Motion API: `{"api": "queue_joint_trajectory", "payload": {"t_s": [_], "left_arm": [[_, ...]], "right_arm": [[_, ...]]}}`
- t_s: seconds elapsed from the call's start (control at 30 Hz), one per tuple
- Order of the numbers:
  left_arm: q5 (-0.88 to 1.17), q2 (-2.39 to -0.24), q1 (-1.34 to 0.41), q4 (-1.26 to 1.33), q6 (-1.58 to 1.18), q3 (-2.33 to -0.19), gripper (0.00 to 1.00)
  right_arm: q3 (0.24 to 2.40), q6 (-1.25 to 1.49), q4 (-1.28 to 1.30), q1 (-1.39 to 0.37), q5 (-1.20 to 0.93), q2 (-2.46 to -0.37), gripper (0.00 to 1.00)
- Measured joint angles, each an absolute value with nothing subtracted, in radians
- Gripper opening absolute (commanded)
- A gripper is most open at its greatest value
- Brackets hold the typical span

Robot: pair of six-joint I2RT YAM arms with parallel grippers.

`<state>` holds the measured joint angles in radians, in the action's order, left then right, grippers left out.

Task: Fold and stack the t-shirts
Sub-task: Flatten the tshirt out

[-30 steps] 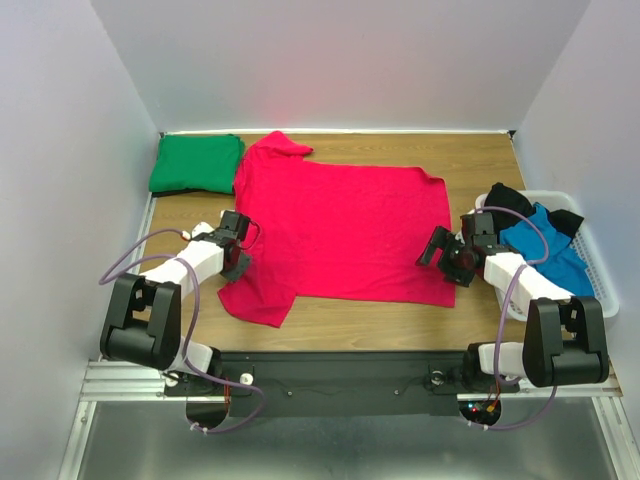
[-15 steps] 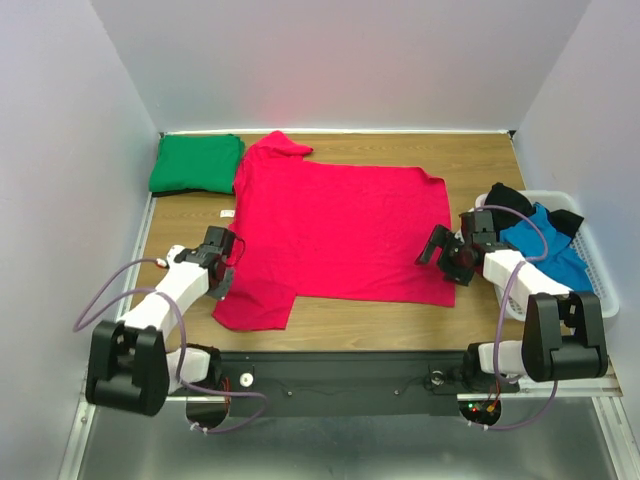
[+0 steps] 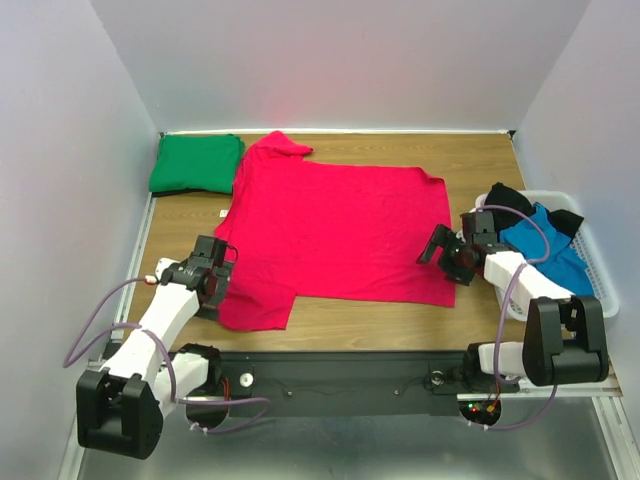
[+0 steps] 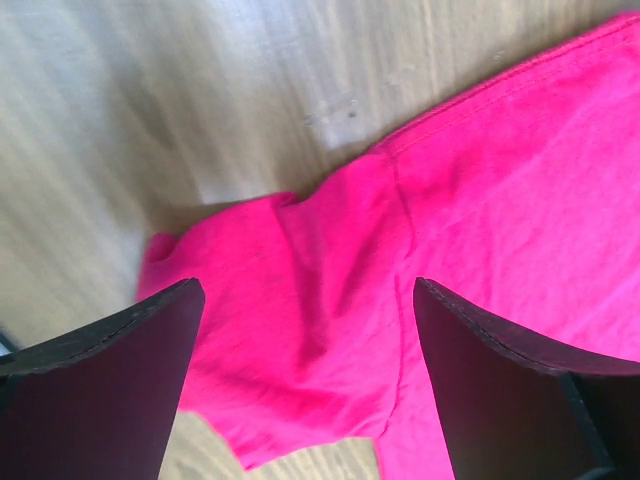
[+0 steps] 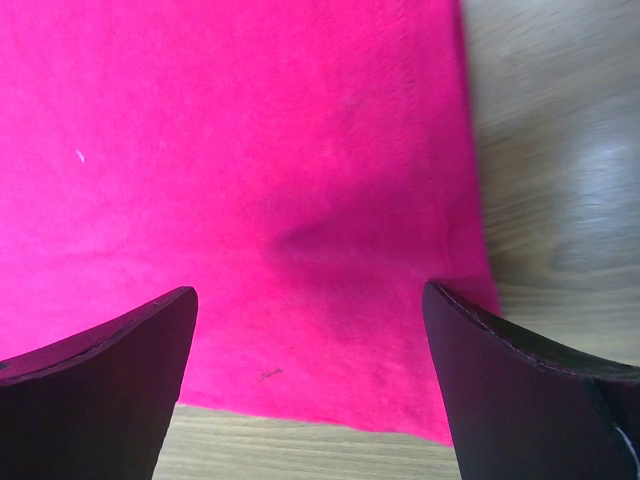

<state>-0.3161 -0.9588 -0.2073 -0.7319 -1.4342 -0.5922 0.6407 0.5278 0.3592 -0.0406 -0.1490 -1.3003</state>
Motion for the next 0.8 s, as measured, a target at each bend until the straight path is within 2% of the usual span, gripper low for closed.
{"api": "queue_joint_trajectory", "payload": {"t_s": [0.17,0.33,0.47,0.63,0.8], "left_arm": [[-0.331,-0.896,-0.207,-0.785,-1.407,-0.647,0.99],[-0.316,-0.932,-0.248,-0.694,-1.292,-0.733,0.99],[-0.305,-1.158,-0.341,-0.579,-1.164,-0.909,0.99],[-0.287,-1.621,-0.379,-0.463,-0.952,-1.293,0.98],[-0.286,-1.951,-0.38,-0.444,-0.773,-1.606,0.98]], "right_arm": [[0.64,0.528,0.37,-0.041,-0.149,-1.222,1.0],[0.684,0.521,0.394,-0.041,-0.156,-1.196,1.0],[0.827,0.508,0.407,-0.041,-0.161,-1.287,1.0],[1.08,0.464,0.385,-0.055,-0.152,-1.495,1.0],[1.272,0.4,0.38,-0.087,-0.124,-1.71,1.0]]}}
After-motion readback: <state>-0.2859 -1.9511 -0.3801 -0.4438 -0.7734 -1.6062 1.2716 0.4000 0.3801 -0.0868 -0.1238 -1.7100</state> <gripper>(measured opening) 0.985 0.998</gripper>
